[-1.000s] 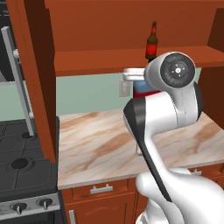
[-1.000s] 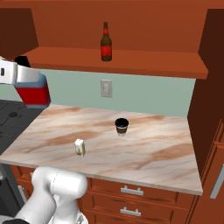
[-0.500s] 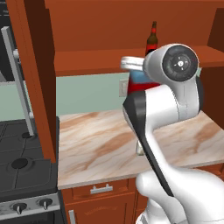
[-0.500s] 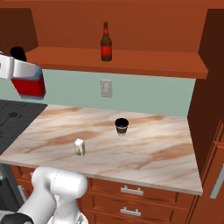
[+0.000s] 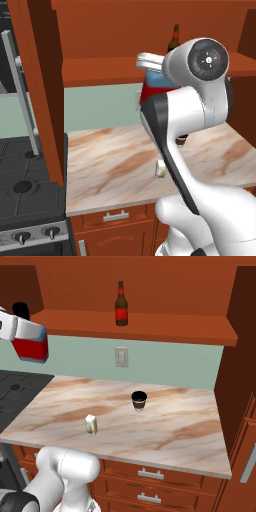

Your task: Sort all alcoholic drinks to one cabinet, and non-alcoholic drinks to the other.

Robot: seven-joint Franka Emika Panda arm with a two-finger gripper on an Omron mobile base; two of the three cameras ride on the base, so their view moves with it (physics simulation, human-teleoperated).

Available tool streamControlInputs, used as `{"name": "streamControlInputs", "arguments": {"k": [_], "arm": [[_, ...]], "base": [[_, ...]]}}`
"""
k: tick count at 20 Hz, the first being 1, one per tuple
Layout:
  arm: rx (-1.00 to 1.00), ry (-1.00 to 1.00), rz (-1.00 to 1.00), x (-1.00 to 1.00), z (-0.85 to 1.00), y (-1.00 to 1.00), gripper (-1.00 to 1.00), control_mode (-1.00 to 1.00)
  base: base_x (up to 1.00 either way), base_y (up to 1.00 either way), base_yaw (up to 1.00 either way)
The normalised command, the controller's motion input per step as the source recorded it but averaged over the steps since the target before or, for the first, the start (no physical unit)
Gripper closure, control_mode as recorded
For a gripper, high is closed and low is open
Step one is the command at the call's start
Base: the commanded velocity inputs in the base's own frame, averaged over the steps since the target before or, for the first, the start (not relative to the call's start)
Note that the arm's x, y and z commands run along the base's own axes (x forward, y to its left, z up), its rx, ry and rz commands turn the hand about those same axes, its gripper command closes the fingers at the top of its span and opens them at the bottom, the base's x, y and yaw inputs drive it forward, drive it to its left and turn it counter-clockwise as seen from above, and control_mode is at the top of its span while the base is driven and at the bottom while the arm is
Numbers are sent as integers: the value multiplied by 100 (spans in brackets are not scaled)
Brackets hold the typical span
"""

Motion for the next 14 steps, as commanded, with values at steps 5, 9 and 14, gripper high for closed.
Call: {"name": "streamControlInputs", "arguments": {"k": [5, 9, 14], "arm": [[5, -6, 0, 15, 6, 9, 100, -100], [4, -8, 0, 15, 5, 5, 100, -100], [0, -11, 0, 19, 0, 7, 100, -100]], "base": [[0, 0, 0], [0, 0, 0], [0, 0, 0]]}}
